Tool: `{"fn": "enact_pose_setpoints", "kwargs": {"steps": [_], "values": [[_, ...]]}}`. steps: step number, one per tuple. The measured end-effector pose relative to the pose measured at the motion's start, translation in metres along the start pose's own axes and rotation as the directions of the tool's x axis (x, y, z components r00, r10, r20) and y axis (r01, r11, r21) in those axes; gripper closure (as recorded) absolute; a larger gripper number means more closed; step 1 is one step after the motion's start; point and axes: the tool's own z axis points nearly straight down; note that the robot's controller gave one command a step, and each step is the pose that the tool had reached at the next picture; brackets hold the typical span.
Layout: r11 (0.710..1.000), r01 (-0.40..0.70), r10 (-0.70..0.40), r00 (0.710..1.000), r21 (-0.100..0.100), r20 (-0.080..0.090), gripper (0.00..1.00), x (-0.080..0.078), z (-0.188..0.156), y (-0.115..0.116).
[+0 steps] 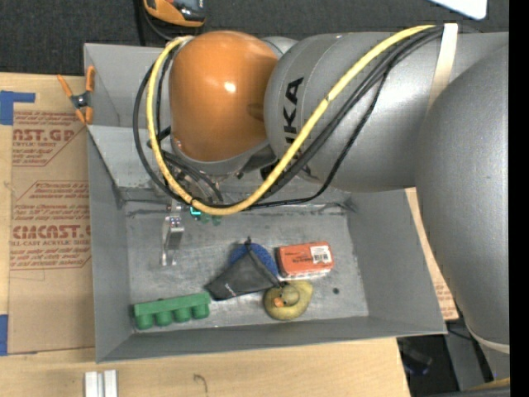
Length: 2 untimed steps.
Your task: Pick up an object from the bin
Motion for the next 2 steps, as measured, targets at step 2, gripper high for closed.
{"fn": "enact_pose_setpoints", "kwargs": {"steps": [2], "values": [[0.998, 0.068, -0.068, 0.998, -0.001, 0.012, 0.00, 0.021, 0.043, 0.000]]}}
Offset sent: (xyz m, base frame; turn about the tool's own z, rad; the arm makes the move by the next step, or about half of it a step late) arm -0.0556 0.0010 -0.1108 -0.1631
